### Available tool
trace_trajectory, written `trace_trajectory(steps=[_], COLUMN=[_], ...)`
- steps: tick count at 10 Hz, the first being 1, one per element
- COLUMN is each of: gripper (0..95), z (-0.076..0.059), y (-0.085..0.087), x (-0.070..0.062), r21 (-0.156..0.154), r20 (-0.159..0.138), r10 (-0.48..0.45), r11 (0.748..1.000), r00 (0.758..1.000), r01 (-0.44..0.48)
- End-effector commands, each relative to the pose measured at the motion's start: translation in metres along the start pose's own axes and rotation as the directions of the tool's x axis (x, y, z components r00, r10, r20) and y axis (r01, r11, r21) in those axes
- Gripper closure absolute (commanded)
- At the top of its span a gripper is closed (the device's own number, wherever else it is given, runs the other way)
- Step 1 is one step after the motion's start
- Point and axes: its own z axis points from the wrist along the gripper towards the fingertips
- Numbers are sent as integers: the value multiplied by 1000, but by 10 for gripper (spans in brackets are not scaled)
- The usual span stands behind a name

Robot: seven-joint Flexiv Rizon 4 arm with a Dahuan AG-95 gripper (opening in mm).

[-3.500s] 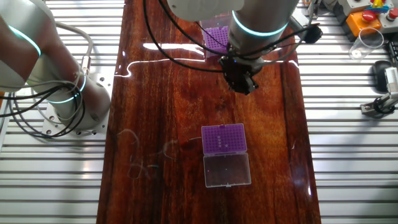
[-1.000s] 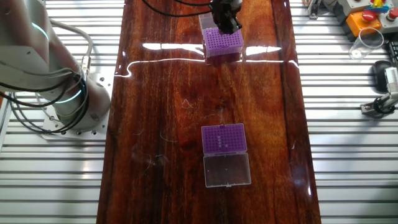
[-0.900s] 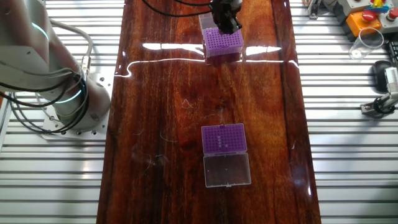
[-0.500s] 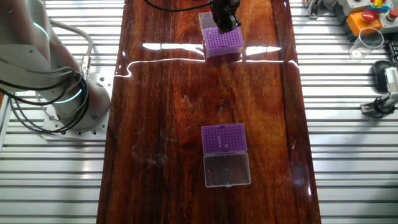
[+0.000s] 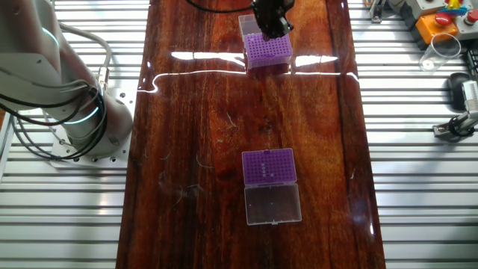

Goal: Transfer all small pipette tips from one holder to another

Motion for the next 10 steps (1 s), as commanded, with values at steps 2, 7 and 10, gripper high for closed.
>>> trace_trajectory(steps=[2,7,10], gripper=[760,760,760], z=[2,10,19], y=[16,30,30], x=[1,12,13], r21=[7,13,19], r20=[10,8,11], r10=[56,70,64], r11=[998,997,998], r00=[998,997,998], r01=[-56,-70,-64])
